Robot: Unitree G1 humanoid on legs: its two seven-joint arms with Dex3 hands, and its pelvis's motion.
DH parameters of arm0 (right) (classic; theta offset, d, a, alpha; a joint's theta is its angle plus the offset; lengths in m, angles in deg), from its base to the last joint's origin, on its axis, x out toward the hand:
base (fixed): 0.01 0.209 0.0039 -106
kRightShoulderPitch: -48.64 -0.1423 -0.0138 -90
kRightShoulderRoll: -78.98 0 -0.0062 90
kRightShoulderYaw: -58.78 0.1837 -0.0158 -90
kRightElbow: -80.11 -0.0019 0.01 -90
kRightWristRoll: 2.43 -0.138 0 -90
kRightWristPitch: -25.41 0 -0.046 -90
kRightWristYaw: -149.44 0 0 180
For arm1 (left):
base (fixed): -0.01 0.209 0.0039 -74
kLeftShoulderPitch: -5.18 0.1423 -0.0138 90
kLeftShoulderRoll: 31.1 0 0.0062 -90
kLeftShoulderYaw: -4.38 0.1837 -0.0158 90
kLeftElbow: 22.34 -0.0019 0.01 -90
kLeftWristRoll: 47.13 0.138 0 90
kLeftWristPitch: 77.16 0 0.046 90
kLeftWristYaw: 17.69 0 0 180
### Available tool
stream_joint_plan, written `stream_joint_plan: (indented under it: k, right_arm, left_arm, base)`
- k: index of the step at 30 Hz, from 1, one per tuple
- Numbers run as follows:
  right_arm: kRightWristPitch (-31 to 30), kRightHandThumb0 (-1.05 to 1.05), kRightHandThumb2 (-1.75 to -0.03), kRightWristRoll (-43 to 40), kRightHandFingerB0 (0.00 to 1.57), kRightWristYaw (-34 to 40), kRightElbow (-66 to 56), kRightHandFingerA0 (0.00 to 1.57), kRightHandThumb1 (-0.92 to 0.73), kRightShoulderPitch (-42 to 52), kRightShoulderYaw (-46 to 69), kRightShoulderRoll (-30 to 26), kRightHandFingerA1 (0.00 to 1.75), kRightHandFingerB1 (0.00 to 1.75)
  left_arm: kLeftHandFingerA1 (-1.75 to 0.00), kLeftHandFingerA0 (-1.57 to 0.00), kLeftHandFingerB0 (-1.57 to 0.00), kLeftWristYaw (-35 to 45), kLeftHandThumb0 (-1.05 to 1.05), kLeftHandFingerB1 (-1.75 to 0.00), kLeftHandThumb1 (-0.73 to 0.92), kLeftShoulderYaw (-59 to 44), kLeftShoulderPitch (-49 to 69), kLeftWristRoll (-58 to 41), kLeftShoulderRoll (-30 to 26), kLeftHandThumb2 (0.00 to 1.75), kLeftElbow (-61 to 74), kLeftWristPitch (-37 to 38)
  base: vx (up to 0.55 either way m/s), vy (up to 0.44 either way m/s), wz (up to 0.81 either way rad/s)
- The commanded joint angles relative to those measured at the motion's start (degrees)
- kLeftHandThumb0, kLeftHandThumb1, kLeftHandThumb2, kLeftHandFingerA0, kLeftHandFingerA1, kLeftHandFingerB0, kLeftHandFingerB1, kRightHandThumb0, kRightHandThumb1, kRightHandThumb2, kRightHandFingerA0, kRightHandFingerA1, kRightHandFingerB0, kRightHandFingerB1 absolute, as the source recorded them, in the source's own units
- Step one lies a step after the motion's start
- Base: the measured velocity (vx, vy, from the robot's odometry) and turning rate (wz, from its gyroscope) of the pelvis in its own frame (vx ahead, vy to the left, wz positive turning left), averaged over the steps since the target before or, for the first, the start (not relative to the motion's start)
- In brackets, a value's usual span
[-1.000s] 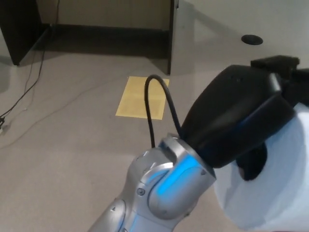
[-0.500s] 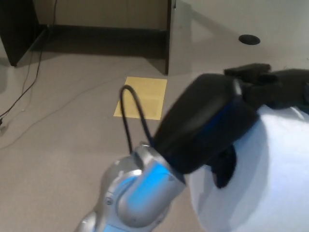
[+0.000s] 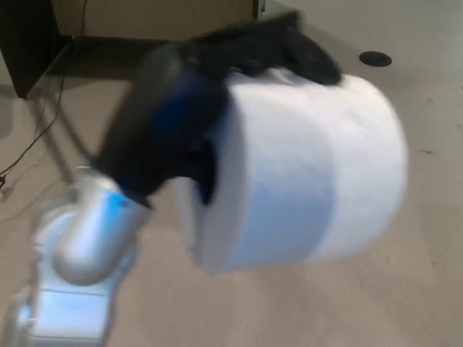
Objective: A person is holding a toilet paper roll and the robot extends its left hand to grab the roll by inserting its thumb into the gap in the middle and brings its hand down by its side. Then it extends its arm again to hand the toilet paper roll back to the person.
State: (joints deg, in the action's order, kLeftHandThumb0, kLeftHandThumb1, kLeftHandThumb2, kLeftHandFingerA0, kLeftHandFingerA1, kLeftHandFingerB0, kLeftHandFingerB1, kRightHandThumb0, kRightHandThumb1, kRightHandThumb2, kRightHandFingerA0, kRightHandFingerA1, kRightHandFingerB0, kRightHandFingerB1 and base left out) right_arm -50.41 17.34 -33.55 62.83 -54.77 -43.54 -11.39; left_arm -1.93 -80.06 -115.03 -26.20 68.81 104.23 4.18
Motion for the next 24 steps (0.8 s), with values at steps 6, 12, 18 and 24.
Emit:
stream_joint_plan:
  k: [6, 12, 18, 24]
  right_arm:
    - [-0.4, -0.38, -0.6, 0.0, 0.59, 0.7, 1.0, 0.75, -0.65, 2.5, 0.1, -1.1, 0.57, 0.43]
    - [-0.6, -0.36, -0.6, -1.2, 0.59, -0.3, 1.3, 0.71, -0.64, 2.1, 1.3, -1.2, 0.55, 0.43]
    - [1.1, -0.36, -0.6, -0.9, 0.58, 1.1, 0.8, 0.73, -0.65, 4.3, 1.5, -2.3, 0.56, 0.43]
    - [0.6, -0.37, -0.6, -1.3, 0.57, 1.1, 0.3, 0.74, -0.65, 2.9, 2.4, -4.2, 0.55, 0.42]
  left_arm:
    - [-1.34, -1.06, -0.87, 1.9, 0.05, -1.18, 0.63, -18.7, 19.7, -15.2, -5.4, 0.96, 0.9, 6.0]
    - [-1.34, -1.08, -0.82, 2.9, -0.07, -1.14, 0.81, -29.7, 34.2, -25.5, -1.5, 0.7, -10.5, 8.4]
    - [-1.44, -1.01, -0.86, -3.2, 0.0, -1.19, 0.66, -35.1, 42.7, -19.5, -2.3, 0.93, -45.3, 28.3]
    - [-1.5, -0.95, -0.82, -7.7, -0.1, -1.25, 0.7, -31.7, 43.1, -13.8, -5.2, 0.86, -63.6, 33.9]
  base:
    - [0.0, 0.0, 0.0]
    - [0.0, 0.0, 0.0]
    - [0.0, 0.0, 0.0]
    - [0.0, 0.0, 0.0]
